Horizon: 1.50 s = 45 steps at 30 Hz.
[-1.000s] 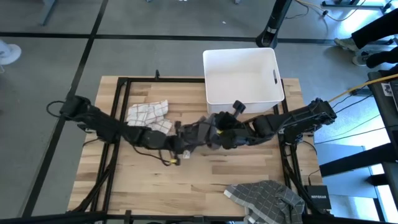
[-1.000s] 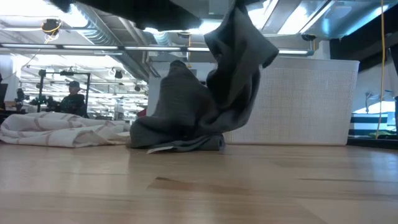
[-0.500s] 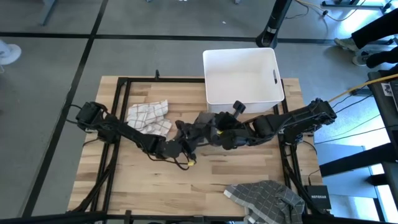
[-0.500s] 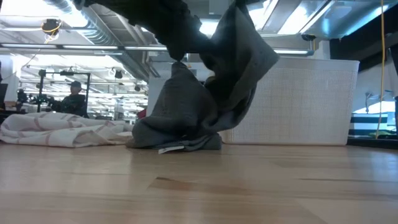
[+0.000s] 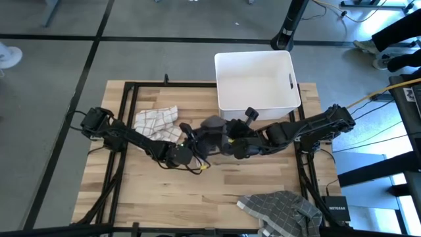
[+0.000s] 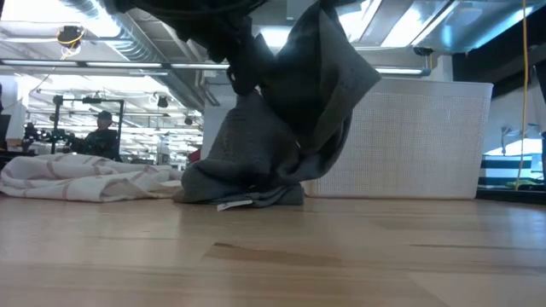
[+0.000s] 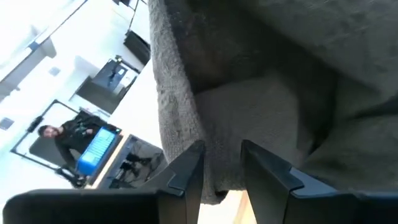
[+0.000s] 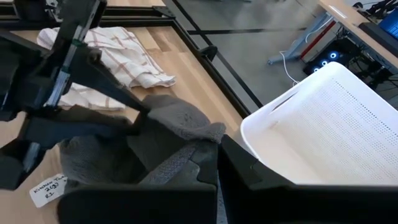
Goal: Fold towel
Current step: Fold the gray towel
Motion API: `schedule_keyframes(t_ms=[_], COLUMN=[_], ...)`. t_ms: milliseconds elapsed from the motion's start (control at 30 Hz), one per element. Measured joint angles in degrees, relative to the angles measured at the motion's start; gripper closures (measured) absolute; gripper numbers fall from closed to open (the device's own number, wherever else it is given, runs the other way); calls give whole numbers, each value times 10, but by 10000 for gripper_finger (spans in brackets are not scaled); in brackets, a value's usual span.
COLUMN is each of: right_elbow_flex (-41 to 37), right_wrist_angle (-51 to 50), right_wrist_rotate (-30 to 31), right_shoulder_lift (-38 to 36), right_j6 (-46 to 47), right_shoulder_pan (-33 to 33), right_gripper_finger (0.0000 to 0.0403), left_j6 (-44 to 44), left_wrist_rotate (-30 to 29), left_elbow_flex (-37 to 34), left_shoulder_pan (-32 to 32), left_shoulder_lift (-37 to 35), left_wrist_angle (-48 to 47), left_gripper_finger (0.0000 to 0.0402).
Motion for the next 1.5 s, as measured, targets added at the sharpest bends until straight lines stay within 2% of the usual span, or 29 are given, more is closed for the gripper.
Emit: schedule_keyframes(t_ms=[133,333,667,800,900,1000,1067,1200,1333,1500], right_elbow_flex=[0,0,0,0,0,0,0,0,0,2], right_wrist_angle=[0,0,0,0,-1,-6,-15,-39,-58,-29], right_wrist_rotate=[0,-2,-67,-100,-113,-130,-140,-151,-151,-141], right_shoulder_lift=[0,0,0,0,0,0,-1,-3,-3,-5], right_j6=[0,0,10,16,16,16,16,16,16,-19], right_shoulder_pan=[0,0,1,1,1,1,1,1,1,1], right_gripper_finger=[397,399,400,398,400,400,398,397,397,396], left_j6=[52,75,79,76,94,130,155,168,169,166], left_wrist_rotate=[-48,-78,-112,-104,-100,-99,-94,-68,-40,-28], left_elbow_flex=[0,0,0,0,0,0,0,0,0,-1], left_shoulder_pan=[-6,3,19,26,26,17,4,-36,-86,-132], left_shoulder_lift=[0,0,-1,-3,-3,-4,-12,-63,-146,-250], left_wrist_angle=[3,0,-3,-3,-4,-4,-4,-4,-8,-72], left_gripper_finger=[302,302,302,303,328,380,392,397,399,400])
